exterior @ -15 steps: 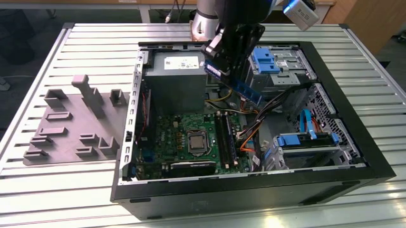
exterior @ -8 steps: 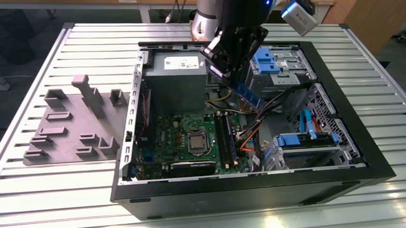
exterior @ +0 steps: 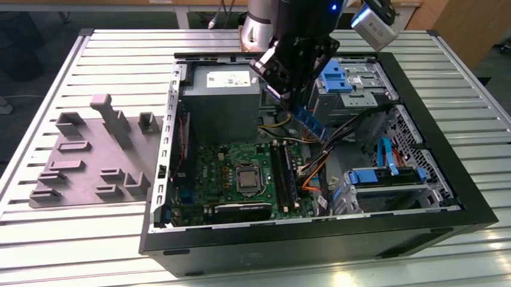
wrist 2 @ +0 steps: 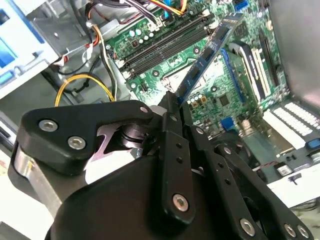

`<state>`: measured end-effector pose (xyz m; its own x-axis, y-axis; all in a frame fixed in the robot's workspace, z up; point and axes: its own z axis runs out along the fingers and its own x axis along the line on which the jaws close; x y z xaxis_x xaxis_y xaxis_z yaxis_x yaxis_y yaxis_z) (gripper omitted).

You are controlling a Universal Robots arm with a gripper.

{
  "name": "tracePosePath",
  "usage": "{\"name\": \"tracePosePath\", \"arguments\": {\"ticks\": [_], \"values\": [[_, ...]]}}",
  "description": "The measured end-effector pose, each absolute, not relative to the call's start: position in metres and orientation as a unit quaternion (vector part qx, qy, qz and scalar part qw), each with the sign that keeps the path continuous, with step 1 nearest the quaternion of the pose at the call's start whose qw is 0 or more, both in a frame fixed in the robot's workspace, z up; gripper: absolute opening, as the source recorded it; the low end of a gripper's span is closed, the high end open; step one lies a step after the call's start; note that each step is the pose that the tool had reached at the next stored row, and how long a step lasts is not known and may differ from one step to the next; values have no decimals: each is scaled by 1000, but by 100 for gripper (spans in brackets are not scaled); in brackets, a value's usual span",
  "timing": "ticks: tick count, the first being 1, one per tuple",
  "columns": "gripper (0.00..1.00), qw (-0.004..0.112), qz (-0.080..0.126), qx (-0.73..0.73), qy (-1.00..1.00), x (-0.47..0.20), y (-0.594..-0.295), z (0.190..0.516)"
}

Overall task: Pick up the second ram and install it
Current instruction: 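Insert the second ram into the second slot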

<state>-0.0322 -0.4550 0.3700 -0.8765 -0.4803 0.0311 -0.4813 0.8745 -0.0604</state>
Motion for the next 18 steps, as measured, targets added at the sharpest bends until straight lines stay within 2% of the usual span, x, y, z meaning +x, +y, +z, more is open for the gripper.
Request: {"name": "tracePosePath", "arguments": {"ticks": [18], "values": [[14, 13, 32, 90, -995, -32, -455, 362]]}}
